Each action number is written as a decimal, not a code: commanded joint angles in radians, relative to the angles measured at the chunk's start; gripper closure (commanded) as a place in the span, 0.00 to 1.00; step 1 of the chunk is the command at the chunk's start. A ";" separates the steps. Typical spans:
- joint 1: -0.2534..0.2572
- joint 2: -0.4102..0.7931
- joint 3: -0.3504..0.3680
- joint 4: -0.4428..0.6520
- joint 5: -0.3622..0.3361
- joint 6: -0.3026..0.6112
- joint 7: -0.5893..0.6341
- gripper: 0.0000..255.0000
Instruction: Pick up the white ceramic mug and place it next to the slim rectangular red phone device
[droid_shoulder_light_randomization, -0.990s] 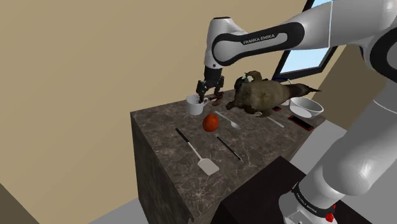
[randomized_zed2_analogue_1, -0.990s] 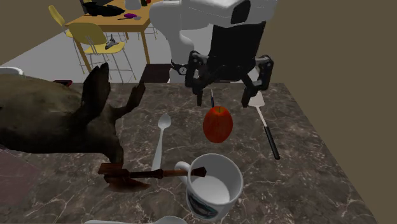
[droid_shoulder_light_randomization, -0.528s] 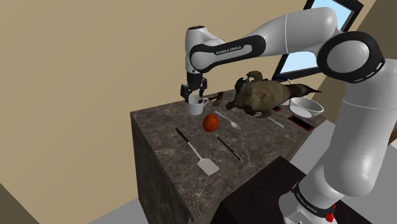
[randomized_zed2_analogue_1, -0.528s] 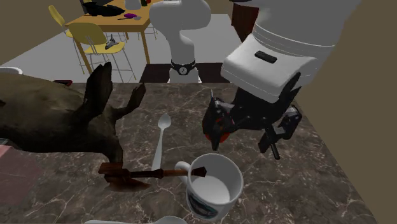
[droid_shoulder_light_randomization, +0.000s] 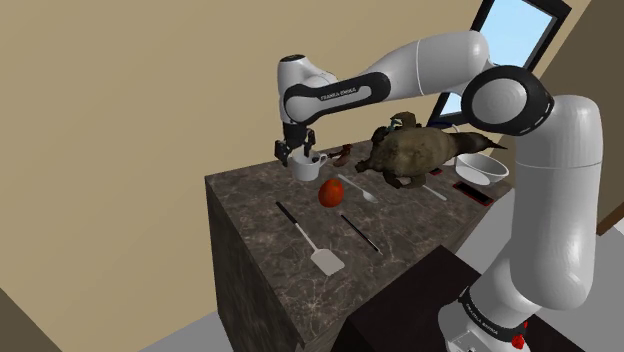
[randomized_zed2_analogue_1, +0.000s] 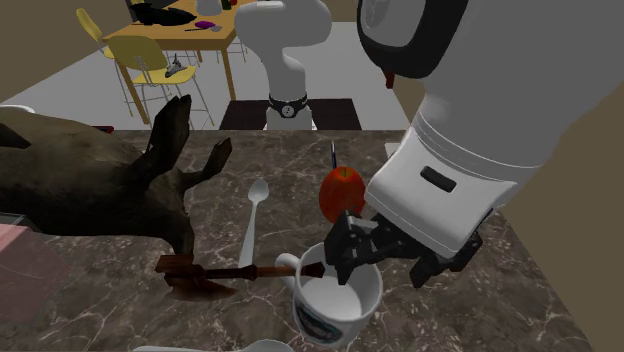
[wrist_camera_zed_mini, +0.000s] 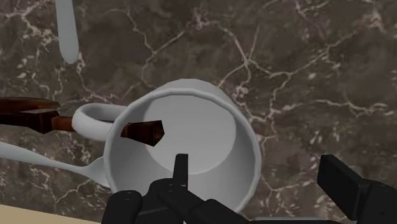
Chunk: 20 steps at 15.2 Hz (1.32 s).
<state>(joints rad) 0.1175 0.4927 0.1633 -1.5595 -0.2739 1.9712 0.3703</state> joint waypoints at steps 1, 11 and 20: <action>-0.002 0.008 -0.002 -0.015 -0.004 0.024 0.002 0.00; -0.004 0.015 -0.004 -0.026 -0.006 0.042 0.004 1.00; -0.004 0.015 -0.004 -0.026 -0.006 0.042 0.004 1.00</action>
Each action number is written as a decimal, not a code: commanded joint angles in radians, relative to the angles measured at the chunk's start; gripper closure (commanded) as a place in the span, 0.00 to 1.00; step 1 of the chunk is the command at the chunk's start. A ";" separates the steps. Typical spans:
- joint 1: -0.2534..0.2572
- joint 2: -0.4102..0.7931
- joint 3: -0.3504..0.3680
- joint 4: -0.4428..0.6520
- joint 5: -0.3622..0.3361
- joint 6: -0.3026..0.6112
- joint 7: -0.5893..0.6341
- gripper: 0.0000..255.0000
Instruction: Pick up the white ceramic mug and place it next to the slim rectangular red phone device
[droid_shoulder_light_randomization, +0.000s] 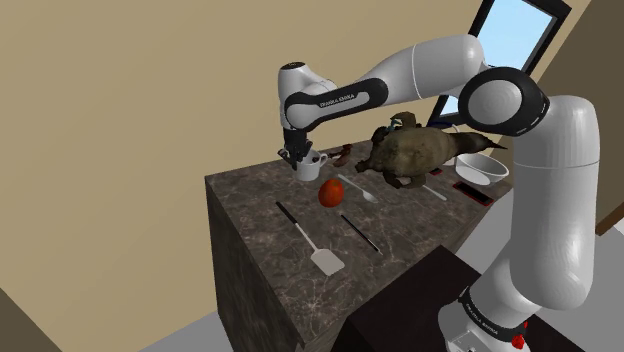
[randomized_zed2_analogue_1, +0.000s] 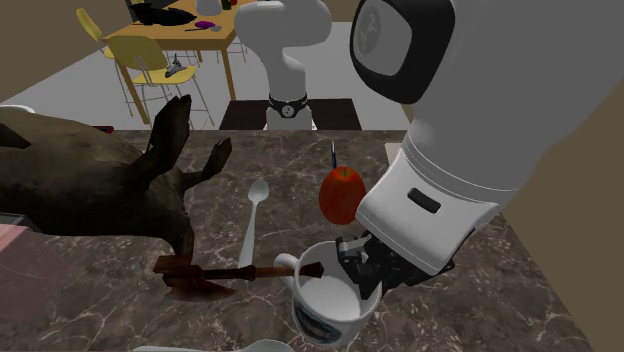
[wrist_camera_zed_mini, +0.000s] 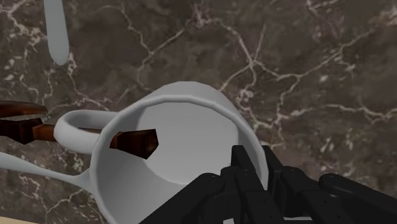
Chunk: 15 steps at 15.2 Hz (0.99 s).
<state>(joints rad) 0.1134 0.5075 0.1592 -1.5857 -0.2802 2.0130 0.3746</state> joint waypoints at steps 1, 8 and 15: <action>0.000 -0.005 0.001 0.005 0.002 -0.010 -0.003 1.00; 0.000 -0.038 0.006 0.050 0.014 -0.086 -0.020 1.00; 0.001 -0.062 0.009 0.108 0.023 -0.166 -0.037 1.00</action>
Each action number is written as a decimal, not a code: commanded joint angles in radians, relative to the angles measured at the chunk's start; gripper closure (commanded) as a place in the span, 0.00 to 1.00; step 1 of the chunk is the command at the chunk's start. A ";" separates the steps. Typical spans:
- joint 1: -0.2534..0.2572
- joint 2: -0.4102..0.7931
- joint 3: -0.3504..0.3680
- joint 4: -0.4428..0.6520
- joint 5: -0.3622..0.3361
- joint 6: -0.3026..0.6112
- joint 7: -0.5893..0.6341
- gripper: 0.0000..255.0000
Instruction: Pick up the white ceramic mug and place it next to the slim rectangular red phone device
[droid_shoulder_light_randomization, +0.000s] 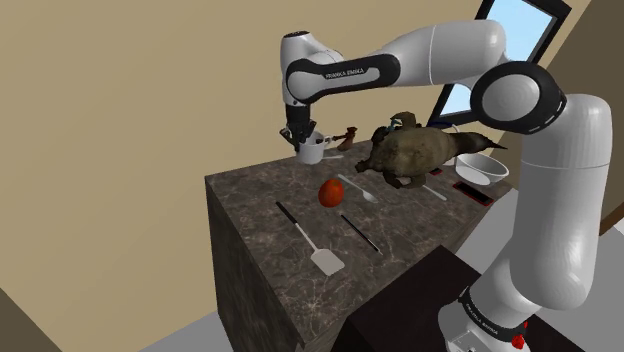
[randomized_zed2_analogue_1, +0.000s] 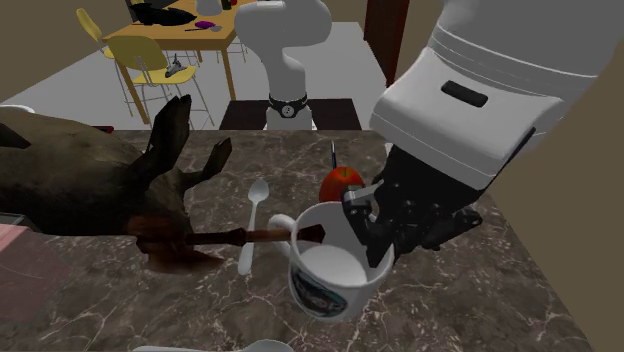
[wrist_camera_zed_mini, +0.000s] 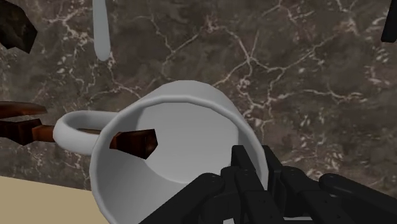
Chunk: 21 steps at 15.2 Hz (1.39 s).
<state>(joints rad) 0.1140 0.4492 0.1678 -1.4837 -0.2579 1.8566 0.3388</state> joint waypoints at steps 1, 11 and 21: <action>0.001 -0.006 0.001 0.016 0.002 -0.022 -0.004 1.00; 0.007 -0.019 0.004 0.130 0.010 -0.147 -0.027 1.00; -0.044 -0.190 -0.004 -0.051 0.036 -0.125 -0.077 1.00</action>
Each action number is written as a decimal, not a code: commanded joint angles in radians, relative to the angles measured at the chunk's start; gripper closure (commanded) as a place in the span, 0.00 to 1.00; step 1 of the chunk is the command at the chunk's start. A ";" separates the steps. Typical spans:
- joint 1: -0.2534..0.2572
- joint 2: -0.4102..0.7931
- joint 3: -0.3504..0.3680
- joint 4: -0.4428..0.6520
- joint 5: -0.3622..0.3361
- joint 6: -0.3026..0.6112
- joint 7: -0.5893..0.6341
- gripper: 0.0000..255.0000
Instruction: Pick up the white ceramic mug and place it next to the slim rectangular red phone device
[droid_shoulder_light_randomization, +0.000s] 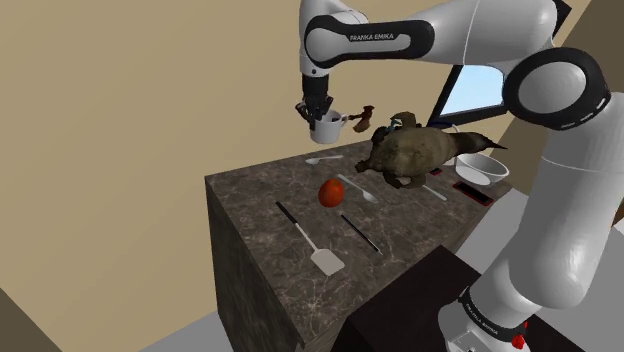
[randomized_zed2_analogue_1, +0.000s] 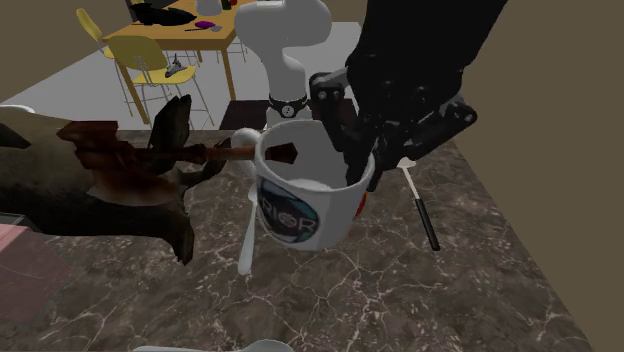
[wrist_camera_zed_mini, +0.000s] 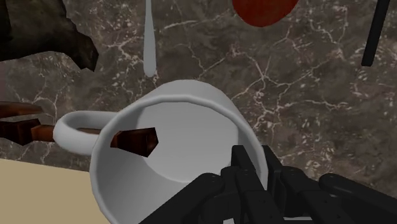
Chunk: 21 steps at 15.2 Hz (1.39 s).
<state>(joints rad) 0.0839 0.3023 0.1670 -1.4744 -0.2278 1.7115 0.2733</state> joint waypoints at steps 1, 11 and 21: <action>-0.026 -0.083 -0.007 -0.115 0.012 0.038 -0.024 1.00; -0.117 -0.425 -0.077 -0.543 0.047 0.156 -0.172 1.00; -0.211 -0.712 -0.178 -0.835 0.028 0.194 -0.355 1.00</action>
<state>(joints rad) -0.1098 -0.3787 0.0091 -2.2777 -0.1723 1.9129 -0.0613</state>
